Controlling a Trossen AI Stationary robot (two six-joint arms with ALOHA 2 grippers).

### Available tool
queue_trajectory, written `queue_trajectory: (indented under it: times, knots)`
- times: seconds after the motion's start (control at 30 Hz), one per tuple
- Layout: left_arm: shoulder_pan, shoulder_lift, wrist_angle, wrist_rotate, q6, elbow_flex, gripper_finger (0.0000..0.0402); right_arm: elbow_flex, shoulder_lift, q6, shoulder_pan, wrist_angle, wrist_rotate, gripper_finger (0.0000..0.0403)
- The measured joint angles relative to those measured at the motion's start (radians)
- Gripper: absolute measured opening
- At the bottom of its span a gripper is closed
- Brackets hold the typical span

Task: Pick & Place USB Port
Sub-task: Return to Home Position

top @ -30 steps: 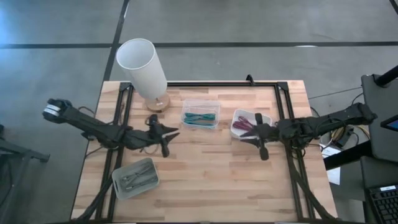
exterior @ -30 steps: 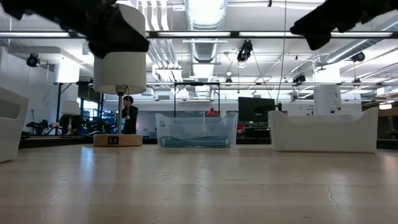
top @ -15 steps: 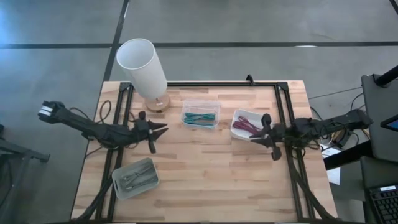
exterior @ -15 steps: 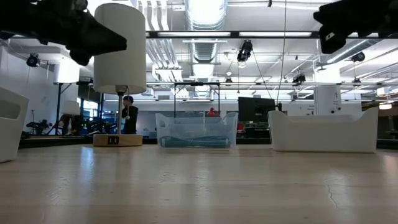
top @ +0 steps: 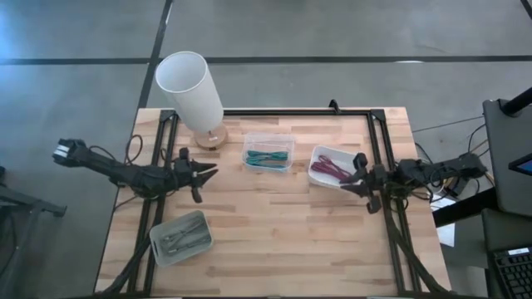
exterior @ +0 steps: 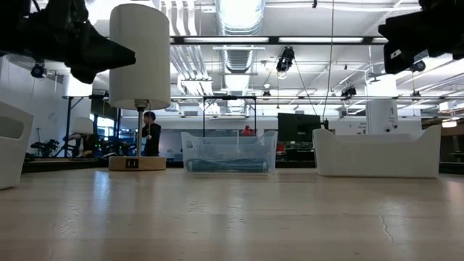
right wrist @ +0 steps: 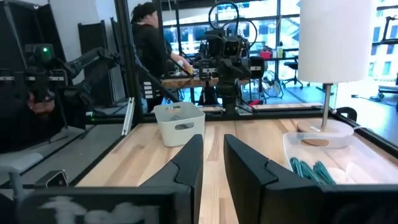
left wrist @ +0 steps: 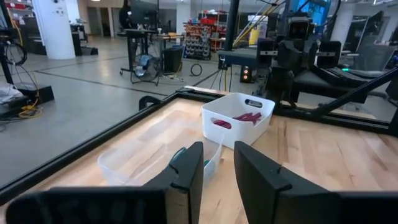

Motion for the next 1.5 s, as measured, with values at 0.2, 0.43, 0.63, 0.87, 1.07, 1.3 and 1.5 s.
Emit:
queue_trajectory:
  times: [0.2, 0.43, 0.63, 0.87, 1.07, 1.3, 1.5]
  knots:
    - [0.0, -0.091, -0.001, 0.0, 0.02, -0.05, 0.0094, -0.054, -0.055, 0.02, 0.0, 0.0, 0.0, 0.0059]
    - [0.0, -0.208, -0.003, 0.0, 0.102, -0.082, 0.0094, -0.082, -0.105, 0.068, 0.0, -0.052, 0.0, 0.0064]
    - [0.0, -0.292, -0.039, -0.002, 0.105, -0.121, 0.0094, -0.082, -0.125, 0.066, 0.0, -0.081, 0.002, 0.0059]
    - [0.0, -0.38, -0.097, -0.001, 0.132, -0.124, 0.0094, -0.082, -0.14, 0.069, 0.0, -0.112, 0.007, 0.0057]
    - [0.0, -0.469, -0.199, -0.002, 0.13, -0.122, 0.0094, -0.082, -0.14, 0.069, 0.0, -0.112, 0.007, 0.0057]
    - [0.0, -0.482, -0.236, -0.016, 0.146, -0.117, 0.0094, -0.082, -0.138, 0.069, 0.0, -0.113, 0.007, 0.0056]
    - [0.0, -0.482, -0.303, -0.016, 0.119, -0.121, 0.0094, -0.082, -0.131, 0.054, 0.0, -0.112, 0.008, 0.0056]
